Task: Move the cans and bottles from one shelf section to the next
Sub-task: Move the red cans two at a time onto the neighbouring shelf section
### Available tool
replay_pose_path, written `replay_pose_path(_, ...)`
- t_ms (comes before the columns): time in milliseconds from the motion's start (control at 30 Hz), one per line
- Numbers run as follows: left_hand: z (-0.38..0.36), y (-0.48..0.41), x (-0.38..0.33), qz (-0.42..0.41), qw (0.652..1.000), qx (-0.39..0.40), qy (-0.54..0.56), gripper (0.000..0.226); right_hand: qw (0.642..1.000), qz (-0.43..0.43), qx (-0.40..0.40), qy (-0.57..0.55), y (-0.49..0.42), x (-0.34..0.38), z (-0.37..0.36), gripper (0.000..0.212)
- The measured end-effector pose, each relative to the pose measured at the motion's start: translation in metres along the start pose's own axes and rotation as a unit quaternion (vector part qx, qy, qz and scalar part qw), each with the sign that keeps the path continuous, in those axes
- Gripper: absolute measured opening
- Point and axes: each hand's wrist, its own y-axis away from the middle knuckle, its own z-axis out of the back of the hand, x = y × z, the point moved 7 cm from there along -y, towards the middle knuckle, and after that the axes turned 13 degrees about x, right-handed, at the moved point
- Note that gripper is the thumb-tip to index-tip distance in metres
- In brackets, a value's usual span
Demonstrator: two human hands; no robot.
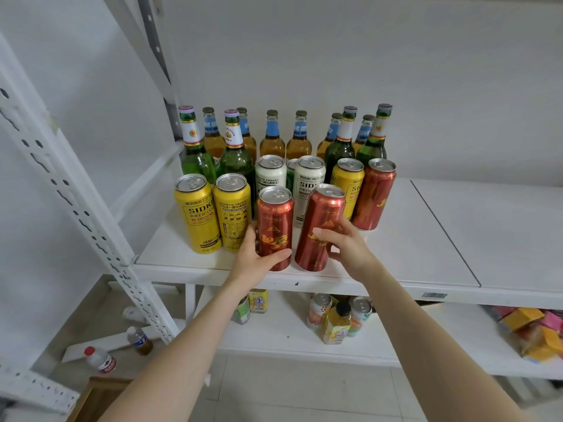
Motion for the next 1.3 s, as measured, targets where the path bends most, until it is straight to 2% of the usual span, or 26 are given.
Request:
replay_pose_path(233,0.0,0.03,-0.007,0.047,0.997,0.025,0.048,0.071,0.996,-0.047,-0.055,-0.042,0.031,-0.005,-0.005,0.052)
replay_pose_path(533,-0.004,0.071,-0.012,0.082,0.993,0.042,0.072,0.074,0.994,-0.061,-0.078,-0.053,0.078,-0.003,-0.014,0.041)
replay_pose_path(667,-0.009,0.08,-0.021,0.08,0.993,0.055,0.062,0.073,0.993,-0.054,-0.091,-0.056,0.1,0.001,-0.011,0.058)
replay_pose_path(767,-0.017,0.083,-0.033,0.074,0.994,0.068,0.047,0.066,0.992,-0.046,-0.101,-0.056,0.113,0.006,-0.003,0.061)
replay_pose_path(1033,-0.066,0.076,-0.059,0.055,0.994,0.088,0.038,0.063,0.99,-0.017,-0.123,-0.069,0.148,0.02,0.043,0.061)
replay_pose_path(1200,-0.122,0.071,-0.078,0.049,0.993,0.096,0.04,0.07,0.99,-0.014,-0.129,-0.058,0.178,0.027,0.094,0.046)
replay_pose_path(1300,-0.163,0.071,-0.091,0.045,0.994,0.097,0.037,0.072,0.99,-0.017,-0.132,-0.052,0.2,0.033,0.131,0.049)
